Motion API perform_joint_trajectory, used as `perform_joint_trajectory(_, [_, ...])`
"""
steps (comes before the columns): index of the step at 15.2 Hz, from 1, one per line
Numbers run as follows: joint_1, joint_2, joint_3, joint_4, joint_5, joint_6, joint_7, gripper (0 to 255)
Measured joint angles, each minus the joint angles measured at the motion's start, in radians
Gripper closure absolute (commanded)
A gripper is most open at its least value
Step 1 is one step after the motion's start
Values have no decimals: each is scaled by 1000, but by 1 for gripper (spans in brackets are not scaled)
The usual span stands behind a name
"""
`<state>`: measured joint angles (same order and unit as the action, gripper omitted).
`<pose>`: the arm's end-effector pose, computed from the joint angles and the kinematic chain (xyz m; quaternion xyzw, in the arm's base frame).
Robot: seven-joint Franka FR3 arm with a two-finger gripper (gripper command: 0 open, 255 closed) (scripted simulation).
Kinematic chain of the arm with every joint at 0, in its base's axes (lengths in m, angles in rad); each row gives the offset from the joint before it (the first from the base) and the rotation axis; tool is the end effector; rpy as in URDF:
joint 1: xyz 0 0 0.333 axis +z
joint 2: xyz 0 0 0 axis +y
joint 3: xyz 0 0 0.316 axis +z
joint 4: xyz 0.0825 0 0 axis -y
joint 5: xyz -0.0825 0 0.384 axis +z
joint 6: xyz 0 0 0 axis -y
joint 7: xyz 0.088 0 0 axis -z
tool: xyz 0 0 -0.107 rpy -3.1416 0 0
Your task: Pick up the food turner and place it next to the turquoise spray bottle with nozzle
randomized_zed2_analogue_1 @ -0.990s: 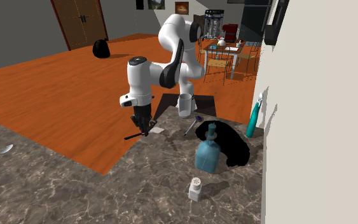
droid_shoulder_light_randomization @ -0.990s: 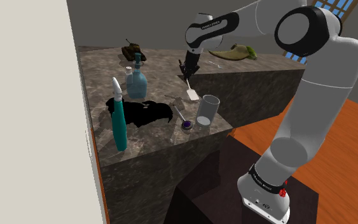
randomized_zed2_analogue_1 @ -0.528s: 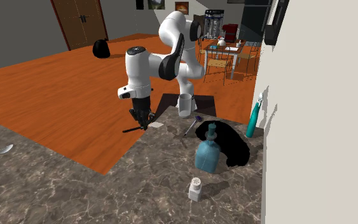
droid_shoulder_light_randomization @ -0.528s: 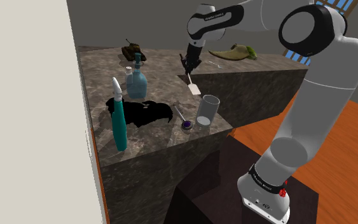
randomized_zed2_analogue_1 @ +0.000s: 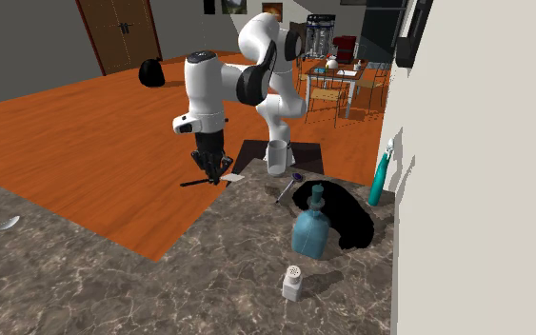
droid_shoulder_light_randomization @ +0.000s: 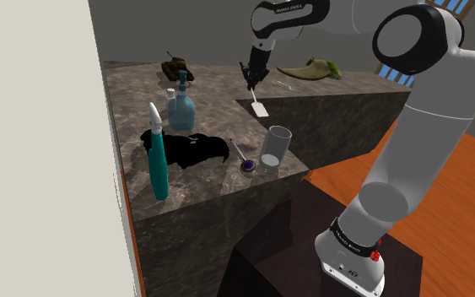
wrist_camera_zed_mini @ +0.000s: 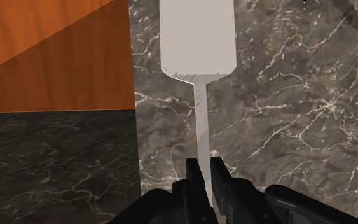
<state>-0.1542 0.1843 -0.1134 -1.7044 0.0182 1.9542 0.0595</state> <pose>0.6034 -0.1597 0.4865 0.9858 -0.1645 0.0330 0.0052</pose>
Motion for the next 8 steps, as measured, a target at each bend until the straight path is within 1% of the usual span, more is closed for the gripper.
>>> perform_joint_trajectory(8, [0,-10,0,93,-2,-104,2,255])
